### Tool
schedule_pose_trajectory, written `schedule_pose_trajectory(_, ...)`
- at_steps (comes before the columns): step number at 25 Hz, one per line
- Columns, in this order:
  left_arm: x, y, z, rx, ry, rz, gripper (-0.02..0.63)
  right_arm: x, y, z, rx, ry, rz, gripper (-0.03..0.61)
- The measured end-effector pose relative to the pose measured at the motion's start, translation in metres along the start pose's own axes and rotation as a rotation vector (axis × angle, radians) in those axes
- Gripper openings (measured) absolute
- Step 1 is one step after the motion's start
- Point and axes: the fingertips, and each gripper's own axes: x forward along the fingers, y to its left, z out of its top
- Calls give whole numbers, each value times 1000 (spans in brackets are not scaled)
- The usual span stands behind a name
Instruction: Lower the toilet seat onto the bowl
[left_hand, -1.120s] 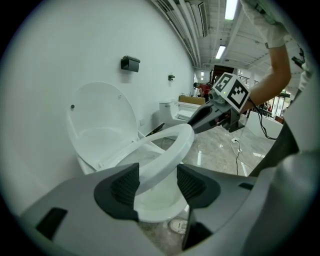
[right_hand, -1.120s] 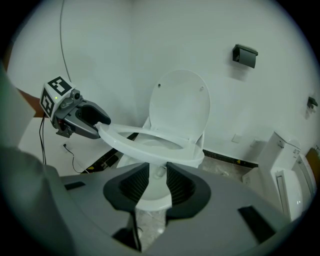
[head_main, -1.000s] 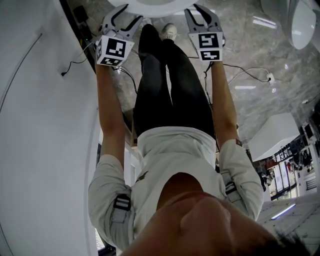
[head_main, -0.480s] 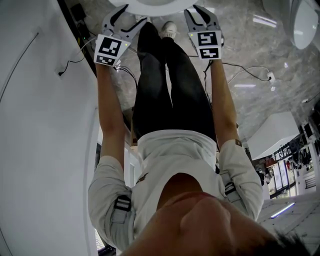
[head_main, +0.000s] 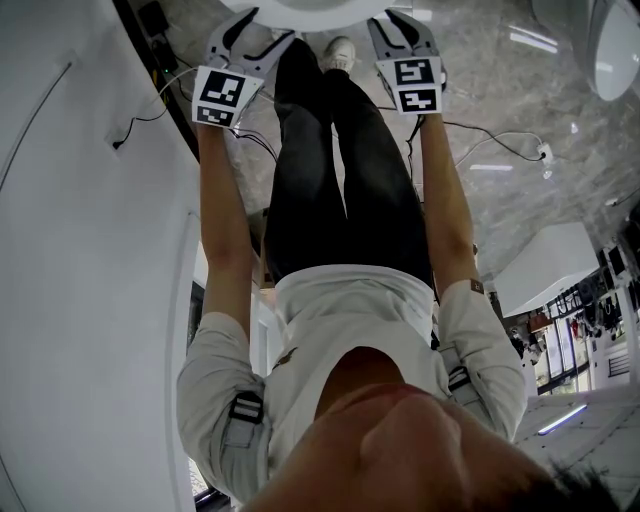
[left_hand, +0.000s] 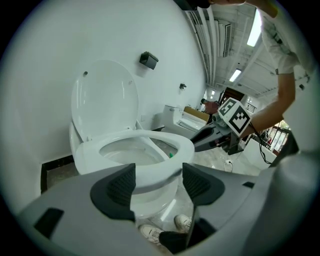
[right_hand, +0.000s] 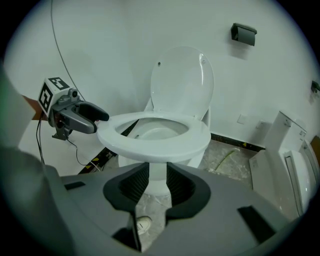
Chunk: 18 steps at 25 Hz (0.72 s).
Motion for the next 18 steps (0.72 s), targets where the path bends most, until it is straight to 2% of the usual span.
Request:
schedule_pose_trajectory(5, 4, 0, -12, -14, 9, 6, 305, 8, 2, -11, 9, 21, 4, 117)
schedule_pose_trajectory(10, 8, 0, -18, -21, 16, 8, 301, 14, 0, -19, 62, 30, -1, 86)
schedule_pose_trajectory(18, 16, 2, -36, -50, 41, 22, 290, 12, 2, -34, 88, 47, 5, 86)
